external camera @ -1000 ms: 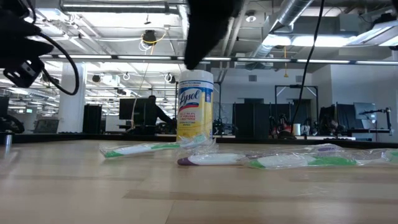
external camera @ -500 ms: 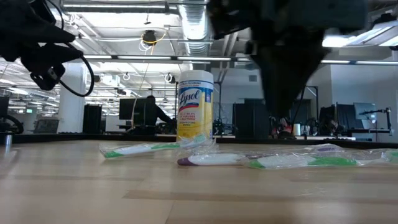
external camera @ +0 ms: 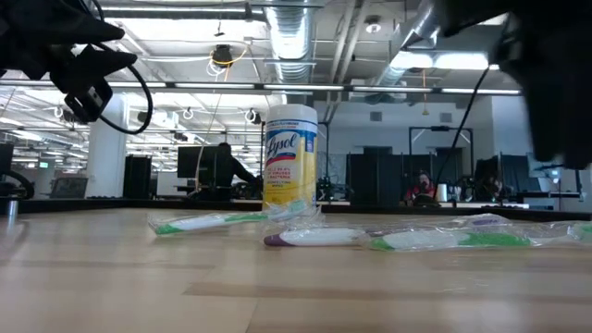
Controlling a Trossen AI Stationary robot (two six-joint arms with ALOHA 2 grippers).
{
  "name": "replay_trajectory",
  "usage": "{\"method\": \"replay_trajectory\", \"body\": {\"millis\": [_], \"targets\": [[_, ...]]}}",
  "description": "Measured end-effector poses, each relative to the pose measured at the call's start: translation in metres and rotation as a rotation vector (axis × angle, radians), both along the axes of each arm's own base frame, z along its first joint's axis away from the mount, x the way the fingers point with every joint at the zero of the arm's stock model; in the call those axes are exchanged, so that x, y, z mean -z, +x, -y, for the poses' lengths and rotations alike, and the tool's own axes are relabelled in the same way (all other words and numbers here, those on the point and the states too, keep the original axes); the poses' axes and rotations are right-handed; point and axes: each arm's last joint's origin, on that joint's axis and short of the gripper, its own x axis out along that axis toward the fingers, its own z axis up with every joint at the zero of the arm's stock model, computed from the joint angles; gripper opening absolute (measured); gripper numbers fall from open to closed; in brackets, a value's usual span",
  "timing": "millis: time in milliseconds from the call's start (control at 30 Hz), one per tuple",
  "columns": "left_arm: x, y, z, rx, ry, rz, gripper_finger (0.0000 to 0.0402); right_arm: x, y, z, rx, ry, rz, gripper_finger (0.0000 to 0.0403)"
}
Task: Pick & Place toothbrushing station
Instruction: Put the orange toothbrush into the transparent organizer
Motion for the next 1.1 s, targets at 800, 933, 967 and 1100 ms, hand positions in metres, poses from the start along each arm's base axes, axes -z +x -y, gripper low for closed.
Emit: {"method": "replay_trajectory", "body": {"millis": [800, 933, 967, 1100], "targets": [[-0.004, 0.000, 0.000, -0.016, 0.001, 0.033, 0.0118, 0.010, -0.070, -0.025, 0.315, 0.117, 0.127, 0.0163], [-0.004, 0.000, 0.000, -0.015, 0.000, 0.035, 0.0118, 0.010, -0.074, -0.028, 0.335, 0.106, 0.147, 0.0163], [-0.004, 0.000, 0.000, -0.013, -0.001, 0.035, 0.0118, 0.010, -0.075, -0.028, 0.343, 0.105, 0.149, 0.0163], [-0.004, 0.000, 0.000, -0.011, 0.000, 0.035, 0.0118, 0.022, -0.081, -0.029, 0.375, 0.118, 0.168, 0.0163]]}}
